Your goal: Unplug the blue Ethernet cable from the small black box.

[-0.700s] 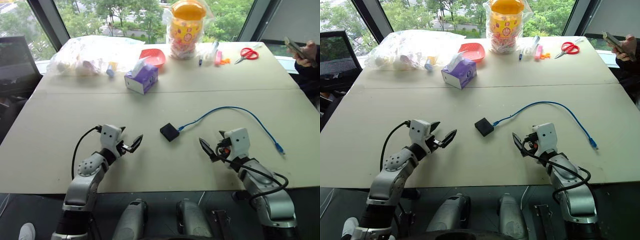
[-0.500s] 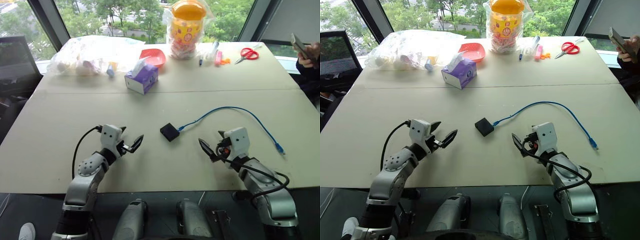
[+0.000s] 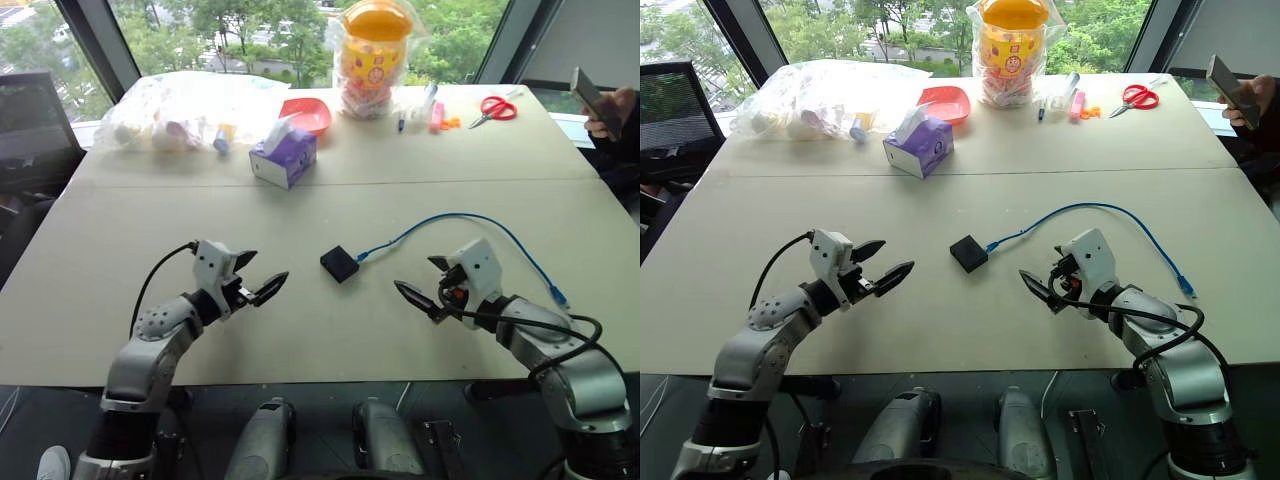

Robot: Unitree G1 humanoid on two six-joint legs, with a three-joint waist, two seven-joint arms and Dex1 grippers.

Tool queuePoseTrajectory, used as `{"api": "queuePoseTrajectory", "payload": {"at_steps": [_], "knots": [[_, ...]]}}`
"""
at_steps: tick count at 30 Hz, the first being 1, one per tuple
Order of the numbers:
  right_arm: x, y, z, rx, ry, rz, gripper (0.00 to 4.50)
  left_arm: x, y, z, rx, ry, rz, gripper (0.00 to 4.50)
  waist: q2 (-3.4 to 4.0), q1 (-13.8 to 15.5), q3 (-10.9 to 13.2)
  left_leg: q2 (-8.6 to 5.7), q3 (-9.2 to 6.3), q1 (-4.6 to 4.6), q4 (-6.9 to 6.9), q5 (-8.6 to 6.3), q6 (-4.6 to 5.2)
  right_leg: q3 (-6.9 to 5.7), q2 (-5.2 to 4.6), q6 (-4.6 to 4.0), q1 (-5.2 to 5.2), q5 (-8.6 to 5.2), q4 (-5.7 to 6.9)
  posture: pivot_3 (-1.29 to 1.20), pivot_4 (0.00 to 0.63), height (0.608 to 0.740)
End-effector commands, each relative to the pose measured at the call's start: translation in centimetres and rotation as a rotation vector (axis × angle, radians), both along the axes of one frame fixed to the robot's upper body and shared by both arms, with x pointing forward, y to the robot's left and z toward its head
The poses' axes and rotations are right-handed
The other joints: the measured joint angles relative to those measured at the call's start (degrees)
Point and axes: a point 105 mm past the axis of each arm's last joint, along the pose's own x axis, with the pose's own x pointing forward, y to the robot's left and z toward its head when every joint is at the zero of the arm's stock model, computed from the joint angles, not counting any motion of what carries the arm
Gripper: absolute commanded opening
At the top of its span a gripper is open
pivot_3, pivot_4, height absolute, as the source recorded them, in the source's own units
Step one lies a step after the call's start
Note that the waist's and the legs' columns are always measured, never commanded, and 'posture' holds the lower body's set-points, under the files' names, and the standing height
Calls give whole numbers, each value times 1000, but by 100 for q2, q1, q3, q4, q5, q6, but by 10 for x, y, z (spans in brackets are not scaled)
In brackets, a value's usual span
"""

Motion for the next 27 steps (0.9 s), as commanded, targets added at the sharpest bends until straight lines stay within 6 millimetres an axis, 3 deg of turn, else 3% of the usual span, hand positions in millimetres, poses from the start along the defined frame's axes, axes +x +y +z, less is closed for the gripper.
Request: {"api": "queuePoseTrajectory", "payload": {"at_steps": [1, 11, 20, 24, 27], "knots": [[0, 1, 13, -24, -8, 55, 4500, -3, 1, 11, 10, -17, -72, 4427, 0, 1, 0, 0, 0, -1, 1, 0, 0, 0, -1, 0, 0, 0, -1, 0, 150, 740], [18, -11, 35, -234, 102, 196, 4500, 1, 4, 22, 49, 5, -182, 4427, 0, 0, 3, 0, 2, -6, 14, -2, 2, 0, -5, -1, 1, 0, -2, 0, 150, 740], [64, 22, 46, -511, 225, 564, 4500, 21, 7, 39, 74, -59, -183, 4427, 6, -46, 10, 5, 10, -7, 9, -2, 4, -1, 2, 8, -10, 12, 0, 0, 150, 740], [83, 35, 43, -566, 281, 642, 4500, 21, 7, 42, 71, -76, -168, 4427, 6, -38, 13, 0, 14, -14, 8, -3, 4, 1, -4, 20, -18, 20, 1, 0, 150, 740], [99, 52, 29, -644, 288, 694, 4500, 18, 9, 41, 72, -84, -147, 4427, 6, -40, 13, -1, 11, -15, 6, -3, 3, 0, -4, 21, -20, 20, 2, 0, 150, 740]]}}
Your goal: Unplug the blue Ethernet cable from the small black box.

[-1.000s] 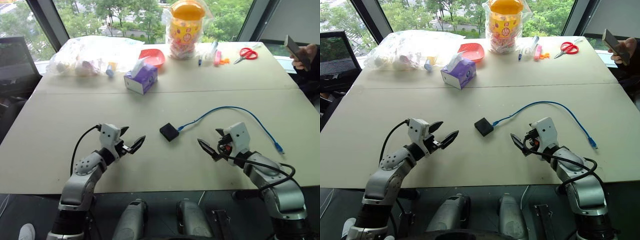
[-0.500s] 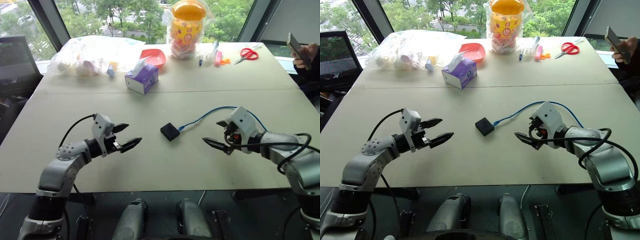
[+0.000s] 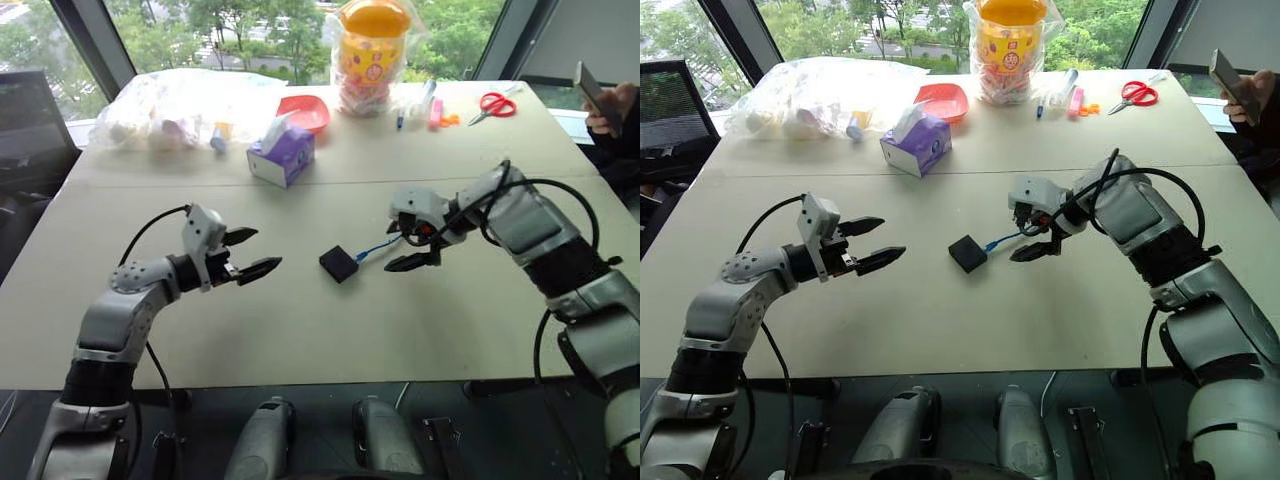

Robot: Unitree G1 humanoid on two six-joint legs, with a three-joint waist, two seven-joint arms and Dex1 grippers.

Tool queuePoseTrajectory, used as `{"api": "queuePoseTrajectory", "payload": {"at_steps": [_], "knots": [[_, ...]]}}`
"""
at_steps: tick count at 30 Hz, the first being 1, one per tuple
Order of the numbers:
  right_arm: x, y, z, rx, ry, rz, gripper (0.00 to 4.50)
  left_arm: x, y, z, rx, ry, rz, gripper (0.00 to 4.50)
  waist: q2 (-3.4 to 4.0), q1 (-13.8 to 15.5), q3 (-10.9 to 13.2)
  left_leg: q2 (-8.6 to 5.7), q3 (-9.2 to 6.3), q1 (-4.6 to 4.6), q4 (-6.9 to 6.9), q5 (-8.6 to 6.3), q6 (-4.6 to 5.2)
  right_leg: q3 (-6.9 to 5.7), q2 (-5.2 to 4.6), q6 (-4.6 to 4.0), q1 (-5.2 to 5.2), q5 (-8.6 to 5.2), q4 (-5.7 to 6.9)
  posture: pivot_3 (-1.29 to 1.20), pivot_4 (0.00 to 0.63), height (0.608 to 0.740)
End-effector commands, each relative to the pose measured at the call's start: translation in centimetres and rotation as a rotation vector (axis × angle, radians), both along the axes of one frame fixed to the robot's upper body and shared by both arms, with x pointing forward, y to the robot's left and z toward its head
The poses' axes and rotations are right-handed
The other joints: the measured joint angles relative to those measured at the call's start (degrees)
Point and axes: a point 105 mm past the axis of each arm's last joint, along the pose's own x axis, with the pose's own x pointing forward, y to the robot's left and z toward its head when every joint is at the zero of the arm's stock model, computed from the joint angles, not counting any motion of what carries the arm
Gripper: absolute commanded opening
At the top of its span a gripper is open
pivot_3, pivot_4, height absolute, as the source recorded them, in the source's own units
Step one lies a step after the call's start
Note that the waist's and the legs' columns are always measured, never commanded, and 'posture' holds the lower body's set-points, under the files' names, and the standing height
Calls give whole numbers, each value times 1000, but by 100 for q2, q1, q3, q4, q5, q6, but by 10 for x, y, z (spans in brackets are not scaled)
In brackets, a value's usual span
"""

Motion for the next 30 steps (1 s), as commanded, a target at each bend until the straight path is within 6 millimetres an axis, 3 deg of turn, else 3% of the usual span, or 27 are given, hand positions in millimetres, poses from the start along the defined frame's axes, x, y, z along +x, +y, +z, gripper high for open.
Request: {"api": "queuePoseTrajectory", "payload": {"at_steps": [1, 9, 12, 15, 18, 19, 22, 26, 30], "knots": [[16, 13, -8, -80, -20, 71, 4500, -4, 1, 11, -4, -60, 19, 4427, 0, -23, 0, 0, 0, 1, 0, 0, -1, 0, 0, 0, 0, 0, 1, 0, 150, 740], [22, 35, -21, -123, 21, 153, 4500, -6, 5, 13, -5, -82, 73, 4427, 1, -24, 0, -3, -7, 7, -4, 4, -10, 1, 2, 3, -2, 6, 11, 0, 150, 740], [20, 44, -22, -120, 33, 188, 3566, -5, 7, 13, -4, -85, 88, 4500, 2, -42, 0, -2, -9, 11, -4, 7, -15, 1, 7, 0, -2, 8, 15, 0, 150, 740], [17, 52, -21, -108, 40, 222, 2129, -6, 8, 13, -3, -85, 94, 4500, 2, -48, 0, -2, -9, 15, -8, 8, -17, 1, 11, -1, -4, 8, 23, 0, 150, 740], [11, 58, -16, -109, 9, 286, 403, 0, 7, 16, -24, -71, 88, 4500, 2, -34, 0, -1, -11, 14, -11, 9, -18, 1, 12, -1, -8, 9, 25, 0, 150, 740], [10, 59, -14, -113, -15, 299, 50, 2, 6, 17, -32, -67, 83, 4500, 4, -28, 1, -1, -12, 14, -11, 9, -19, 1, 12, -1, -8, 9, 25, 0, 150, 740], [15, 59, -2, -120, -184, 322, 50, 7, -1, 20, -72, -35, 54, 4500, 4, 1, 1, -4, -15, 10, -10, 10, -20, 0, 10, 0, -10, 9, 26, 0, 150, 740], [23, 65, 37, -4, -570, 292, 50, 15, -19, 28, -152, 25, -21, 4500, 3, 20, 1, -11, -15, 4, -8, 10, -21, 0, 6, 8, -11, 13, 25, 0, 150, 740], [20, 46, 62, -25, -915, 252, 50, 20, -39, 41, -236, 98, -128, 4500, 1, 24, 1, -15, -15, 3, -8, 11, -21, 0, 6, 10, -11, 14, 24, 0, 150, 740]]}}
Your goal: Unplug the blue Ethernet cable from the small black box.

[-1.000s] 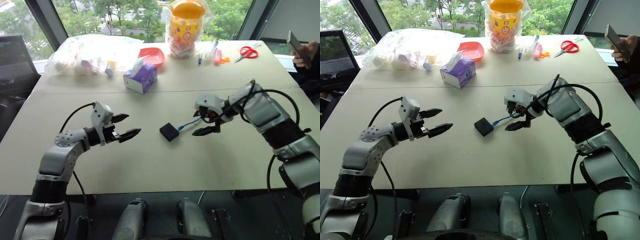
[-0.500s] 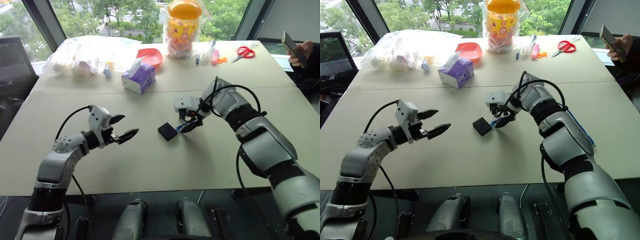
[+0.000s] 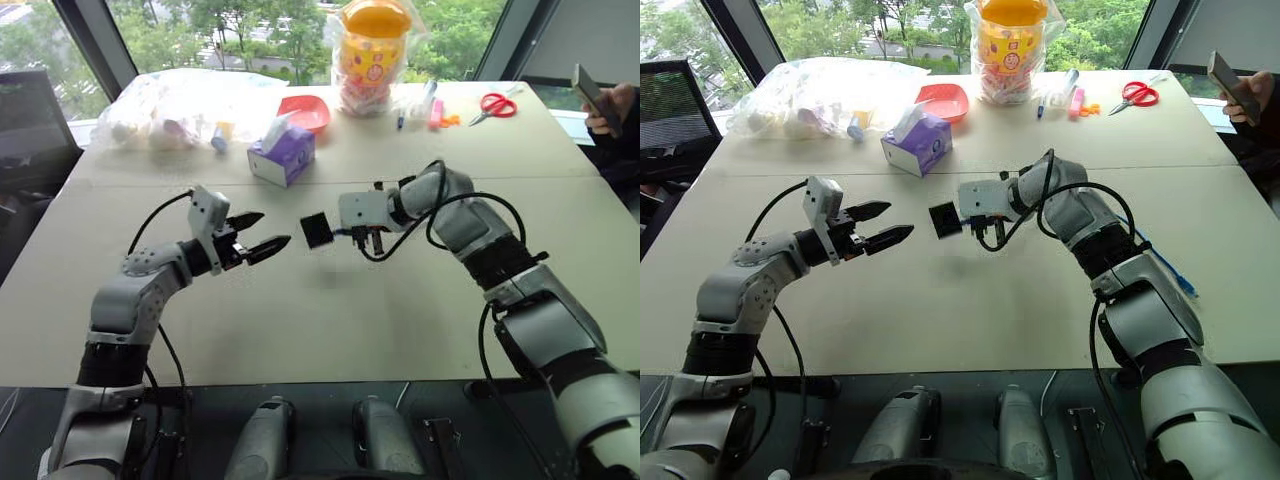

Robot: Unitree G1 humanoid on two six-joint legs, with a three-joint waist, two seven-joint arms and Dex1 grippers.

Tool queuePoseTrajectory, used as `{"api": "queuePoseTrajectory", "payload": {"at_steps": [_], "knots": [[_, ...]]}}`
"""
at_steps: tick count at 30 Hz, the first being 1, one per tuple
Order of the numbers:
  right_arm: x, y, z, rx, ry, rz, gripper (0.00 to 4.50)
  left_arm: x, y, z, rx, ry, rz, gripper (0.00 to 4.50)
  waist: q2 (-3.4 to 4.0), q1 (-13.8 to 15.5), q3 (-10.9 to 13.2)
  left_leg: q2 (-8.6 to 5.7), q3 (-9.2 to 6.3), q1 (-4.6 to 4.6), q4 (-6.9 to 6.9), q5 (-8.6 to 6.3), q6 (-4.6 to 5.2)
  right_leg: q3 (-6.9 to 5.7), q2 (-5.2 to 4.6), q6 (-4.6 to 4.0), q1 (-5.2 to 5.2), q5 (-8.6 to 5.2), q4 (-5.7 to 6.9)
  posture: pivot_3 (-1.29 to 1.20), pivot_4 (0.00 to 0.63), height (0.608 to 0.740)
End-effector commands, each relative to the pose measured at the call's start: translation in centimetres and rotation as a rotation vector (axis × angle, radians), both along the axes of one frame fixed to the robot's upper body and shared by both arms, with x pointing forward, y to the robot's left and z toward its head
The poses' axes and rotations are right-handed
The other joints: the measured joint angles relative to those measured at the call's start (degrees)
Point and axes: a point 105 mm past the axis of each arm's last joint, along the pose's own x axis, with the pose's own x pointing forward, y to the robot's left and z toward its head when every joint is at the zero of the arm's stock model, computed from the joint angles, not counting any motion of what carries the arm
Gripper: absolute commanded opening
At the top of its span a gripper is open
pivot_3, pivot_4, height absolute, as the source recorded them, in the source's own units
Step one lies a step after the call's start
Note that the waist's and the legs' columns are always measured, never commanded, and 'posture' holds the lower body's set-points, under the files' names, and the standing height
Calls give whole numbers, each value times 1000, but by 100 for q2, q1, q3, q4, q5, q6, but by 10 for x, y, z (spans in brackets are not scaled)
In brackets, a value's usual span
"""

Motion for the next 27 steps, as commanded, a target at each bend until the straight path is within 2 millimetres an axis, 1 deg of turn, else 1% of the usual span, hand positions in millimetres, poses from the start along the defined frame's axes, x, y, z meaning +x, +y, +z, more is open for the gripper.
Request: {"api": "queuePoseTrajectory", "payload": {"at_steps": [1, 4, 5, 8, 10, 16, 18, 19, 20, 25, 26, 27], "knots": [[-5, -5, 33, 57, -269, 3, 50, 0, -11, 16, -68, 24, -83, 4500, -1, -6, -1, -3, 0, 0, 0, 0, 0, 0, 0, 0, 1, 0, 0, 0, 150, 740], [-22, 0, 34, 125, -295, 24, 50, 5, -18, 24, -97, 39, -117, 4500, -1, -53, -1, -3, 9, 3, 0, 0, 0, 3, 1, 0, 1, 0, 0, 0, 150, 740], [-30, 4, 34, 138, -321, 37, 50, 8, -22, 30, -125, 46, -129, 4500, -1, -54, -1, 0, 9, 4, 0, 0, 1, 3, 4, 0, 2, 0, 1, 0, 150, 740], [-44, 12, 37, 167, -361, 49, 50, 13, -29, 43, -174, 63, -167, 4500, -3, -38, 0, 2, 4, 3, 4, 1, 0, 2, 10, 0, 1, 0, 6, 0, 150, 740], [-49, 15, 39, 182, -367, 47, 50, 13, -31, 45, -182, 73, -194, 4500, -3, -46, 0, 2, 6, 3, 10, 1, 0, 2, 9, 0, 4, 0, 7, 0, 150, 740], [-55, 18, 43, 206, -371, 38, 50, 11, -36, 44, -171, 81, -234, 4500, -3, -18, 0, 2, 2, 7, 18, 1, 1, 1, 7, 0, 15, 0, 5, 0, 150, 740], [-55, 17, 44, 202, -371, 36, 0, 11, -37, 45, -172, 81, -239, 3970, -3, -12, 0, 3, 2, 7, 20, 1, 1, 2, 6, 0, 15, 0, 5, 0, 150, 740], [-56, 17, 44, 200, -370, 35, 0, 11, -37, 45, -173, 81, -240, 3613, -3, -12, 0, 5, 1, 6, 20, 1, 1, 2, 5, 1, 16, 0, 5, 0, 150, 740], [-56, 17, 44, 198, -370, 35, 0, 11, -37, 45, -173, 79, -240, 3171, -3, -13, 0, 6, 1, 6, 20, 1, 1, 2, 5, 1, 17, 0, 4, 0, 150, 740], [-57, 17, 44, 194, -362, 40, 0, 12, -36, 47, -181, 73, -242, 590, -3, -16, 0, 5, 1, 6, 20, 1, 1, 2, 5, 1, 16, 0, 4, 0, 150, 740], [-57, 17, 43, 191, -359, 42, 0, 12, -36, 48, -186, 71, -241, 489, -3, -16, 0, 6, 1, 6, 20, 1, 1, 2, 5, 0, 16, 0, 4, 0, 150, 740], [-58, 17, 42, 185, -354, 45, 0, 12, -35, 48, -188, 71, -239, 505, -3, -16, 0, 6, 1, 6, 19, 1, 1, 2, 5, 0, 16, 0, 4, 0, 150, 740]]}}
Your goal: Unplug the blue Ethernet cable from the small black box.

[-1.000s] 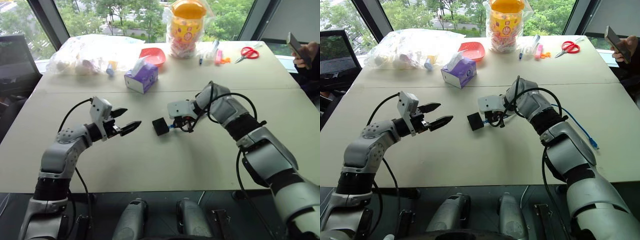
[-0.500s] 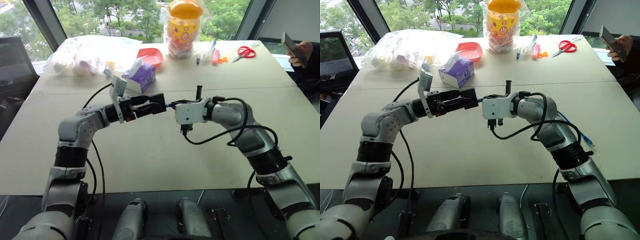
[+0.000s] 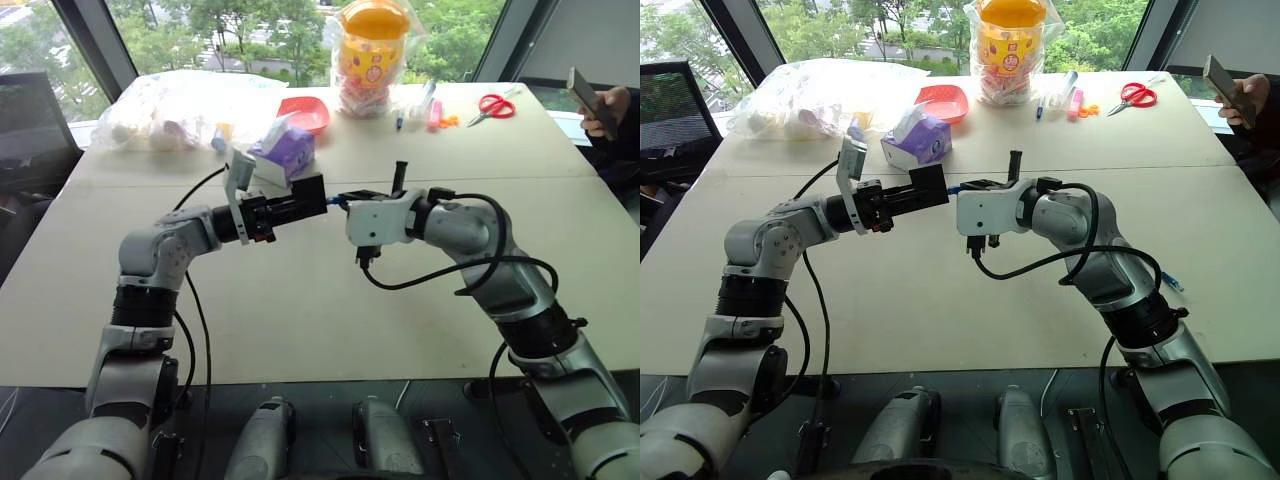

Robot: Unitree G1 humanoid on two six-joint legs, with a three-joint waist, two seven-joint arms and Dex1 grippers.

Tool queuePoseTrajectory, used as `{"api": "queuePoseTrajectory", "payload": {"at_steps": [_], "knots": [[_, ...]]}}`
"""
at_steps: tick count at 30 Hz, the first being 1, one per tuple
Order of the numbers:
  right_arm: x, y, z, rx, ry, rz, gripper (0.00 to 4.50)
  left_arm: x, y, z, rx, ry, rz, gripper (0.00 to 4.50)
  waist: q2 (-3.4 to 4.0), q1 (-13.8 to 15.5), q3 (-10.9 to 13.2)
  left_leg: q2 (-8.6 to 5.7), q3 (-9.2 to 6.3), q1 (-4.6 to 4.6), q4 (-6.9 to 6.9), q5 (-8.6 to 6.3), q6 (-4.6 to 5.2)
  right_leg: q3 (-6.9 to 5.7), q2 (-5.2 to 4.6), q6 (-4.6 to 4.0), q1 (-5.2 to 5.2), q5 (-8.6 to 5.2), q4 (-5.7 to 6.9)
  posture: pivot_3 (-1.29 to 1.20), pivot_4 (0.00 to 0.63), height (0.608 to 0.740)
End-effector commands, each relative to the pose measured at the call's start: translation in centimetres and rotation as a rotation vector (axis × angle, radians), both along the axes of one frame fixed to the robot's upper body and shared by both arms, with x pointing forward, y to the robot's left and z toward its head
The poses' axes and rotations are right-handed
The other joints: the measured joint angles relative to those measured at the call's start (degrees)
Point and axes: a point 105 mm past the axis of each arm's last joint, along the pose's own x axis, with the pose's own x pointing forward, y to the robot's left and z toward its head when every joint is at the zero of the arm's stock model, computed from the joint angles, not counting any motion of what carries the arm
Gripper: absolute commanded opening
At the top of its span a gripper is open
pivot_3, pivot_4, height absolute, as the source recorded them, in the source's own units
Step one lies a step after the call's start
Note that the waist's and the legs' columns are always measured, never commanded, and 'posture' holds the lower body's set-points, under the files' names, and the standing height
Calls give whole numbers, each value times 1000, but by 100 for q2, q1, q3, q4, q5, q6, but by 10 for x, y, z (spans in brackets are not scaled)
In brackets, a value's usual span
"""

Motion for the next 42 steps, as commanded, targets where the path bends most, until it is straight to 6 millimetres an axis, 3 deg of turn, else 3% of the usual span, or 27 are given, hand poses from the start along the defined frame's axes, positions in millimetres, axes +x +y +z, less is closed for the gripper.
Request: {"api": "queuePoseTrajectory", "payload": {"at_steps": [1, 6, 10, 14, 16, 18, 22, 31, 34, 39, 42], "knots": [[-6, 2, 13, 5, -44, 27, 0, 1, 1, 15, -19, -47, 2, 505, 0, 0, 0, 0, 0, 0, 0, 0, 0, 0, 0, 0, 0, 0, 0, 0, 150, 740], [-10, 4, 7, 102, 133, 40, 0, -3, 1, 13, 0, -41, -25, 505, 0, 0, 0, 2, 0, 0, 0, 0, 0, 0, 0, 0, 0, 0, 0, 0, 150, 740], [-20, 0, -3, 135, 344, 94, 1678, -10, 0, 12, 37, -68, -68, 505, 0, -2, 0, 4, -2, 0, 0, 0, 1, 0, 1, 0, 2, 0, 0, 0, 150, 740], [-19, -9, -3, 283, 591, 56, 3726, -18, -1, 14, 56, -94, -126, 505, 0, 0, 0, 6, -3, 0, 0, 0, 1, 0, 0, 0, 2, 0, -1, 0, 150, 740], [-18, -15, -2, 412, 810, 33, 4477, -23, 0, 18, 53, -106, -155, 505, 0, 0, 0, 6, -3, 0, 0, -1, 1, 0, -1, -1, 2, 0, -1, 0, 150, 740], [-15, -18, 2, 547, 996, 16, 4477, -28, 0, 23, 48, -115, -191, 505, 0, -3, 0, 7, -4, 0, 1, -1, 2, 0, -2, -2, 2, 0, -2, 0, 150, 740], [-25, -16, -1, 623, 1273, 27, 4477, -33, 1, 21, 75, -124, -227, 505, 0, -3, 0, 9, -7, 0, -4, -1, 3, -1, -2, -4, 2, 0, -3, 0, 150, 740], [-24, -12, 13, 693, 1347, 43, 4477, -32, 5, 11, 128, -121, -228, 505, 1, -4, 1, 6, -2, -5, -8, -2, 5, -1, -6, -2, -6, 0, -4, 0, 150, 740], [-23, -11, 16, 698, 1334, 44, 3609, -34, 5, 7, 137, -119, -235, 505, 1, -5, 1, 6, -1, -5, -8, -3, 5, -1, -6, -2, -6, 0, -5, 0, 150, 740], [-23, -10, 18, 700, 1331, 45, 1013, -34, 5, 7, 140, -120, -233, 505, 1, -3, 1, 6, -1, -6, -7, -3, 5, -1, -6, -1, -5, 0, -4, 0, 150, 740], [-24, -5, 20, 693, 1334, 60, 1013, -33, 5, 7, 140, -118, -229, 505, 1, -6, 1, 6, -1, -6, -7, -3, 5, -1, -6, -1, -6, 0, -4, 0, 150, 740]]}}
